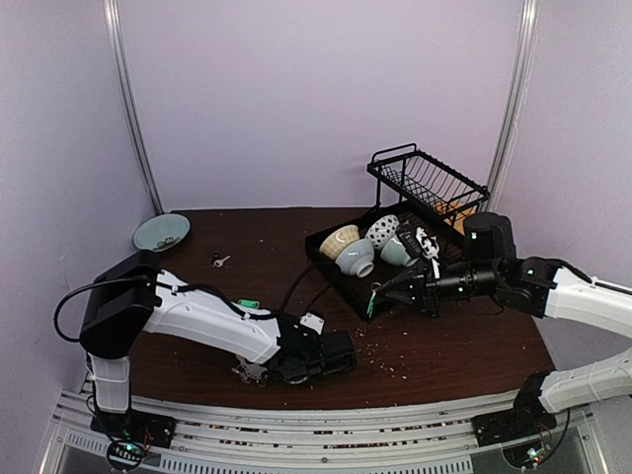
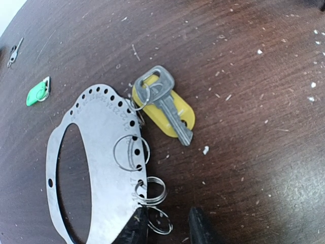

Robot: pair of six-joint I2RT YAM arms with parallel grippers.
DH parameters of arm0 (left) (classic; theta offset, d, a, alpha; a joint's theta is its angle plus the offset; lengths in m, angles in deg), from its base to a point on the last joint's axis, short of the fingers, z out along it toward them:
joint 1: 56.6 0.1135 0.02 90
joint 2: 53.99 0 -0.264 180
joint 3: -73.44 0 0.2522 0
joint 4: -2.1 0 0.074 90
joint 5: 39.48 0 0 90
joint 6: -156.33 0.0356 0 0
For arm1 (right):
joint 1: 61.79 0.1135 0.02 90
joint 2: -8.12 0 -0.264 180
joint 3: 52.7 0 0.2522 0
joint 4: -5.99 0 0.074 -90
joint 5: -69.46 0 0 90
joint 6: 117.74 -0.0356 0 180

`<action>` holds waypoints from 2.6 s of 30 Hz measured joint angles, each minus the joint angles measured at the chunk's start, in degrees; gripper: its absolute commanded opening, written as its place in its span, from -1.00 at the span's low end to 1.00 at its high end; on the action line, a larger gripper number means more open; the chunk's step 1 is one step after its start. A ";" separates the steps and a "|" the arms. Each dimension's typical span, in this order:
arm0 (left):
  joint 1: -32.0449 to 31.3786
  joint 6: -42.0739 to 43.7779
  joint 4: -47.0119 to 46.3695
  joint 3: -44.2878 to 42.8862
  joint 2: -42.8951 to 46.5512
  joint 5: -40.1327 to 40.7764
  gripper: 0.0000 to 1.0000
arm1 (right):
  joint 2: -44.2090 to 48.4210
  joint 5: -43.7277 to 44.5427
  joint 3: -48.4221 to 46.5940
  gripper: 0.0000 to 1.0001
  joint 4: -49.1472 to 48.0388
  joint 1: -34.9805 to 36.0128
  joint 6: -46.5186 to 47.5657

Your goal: Put the keys on the keyring

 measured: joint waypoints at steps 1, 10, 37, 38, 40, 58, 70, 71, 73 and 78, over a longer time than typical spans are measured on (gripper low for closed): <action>0.00 0.02 -0.04 0.00 -0.04 0.04 -0.49 | 0.00 0.00 0.00 -1.00 0.00 0.00 -0.02; 0.00 0.24 1.51 -0.37 -0.96 2.73 -0.50 | -0.07 -0.61 0.00 -1.00 -0.22 0.00 0.00; 0.07 13.66 -12.20 15.65 20.11 -0.50 -1.00 | -0.04 -1.11 0.00 -1.00 -0.44 0.00 0.02; 0.07 15.91 -15.13 18.32 23.04 -2.49 -1.00 | -0.04 -1.16 0.00 -1.00 -0.42 0.00 0.02; 0.07 20.37 -19.80 21.66 26.82 -5.90 -1.00 | 0.00 -1.25 0.00 -1.00 -0.39 0.00 0.00; -0.33 52.22 -27.93 21.18 40.26 -30.21 -1.00 | 0.37 -3.41 0.00 -1.00 -0.96 0.15 -0.37; -2.01 63.45 -25.77 14.19 39.54 -35.26 -1.00 | 4.31 -0.85 2.19 -1.00 -3.02 5.84 2.23; -2.45 64.15 -25.68 13.79 39.43 -34.91 -1.00 | 4.59 -0.35 2.19 -1.00 -3.04 6.40 2.84; -3.67 65.79 -25.33 13.03 39.30 -33.73 -1.00 | 5.03 0.57 2.19 -1.00 -2.95 7.28 4.02; -8.11 74.14 -25.88 10.88 38.86 -26.25 -1.00 | 5.68 2.23 0.22 -1.00 1.25 8.13 6.73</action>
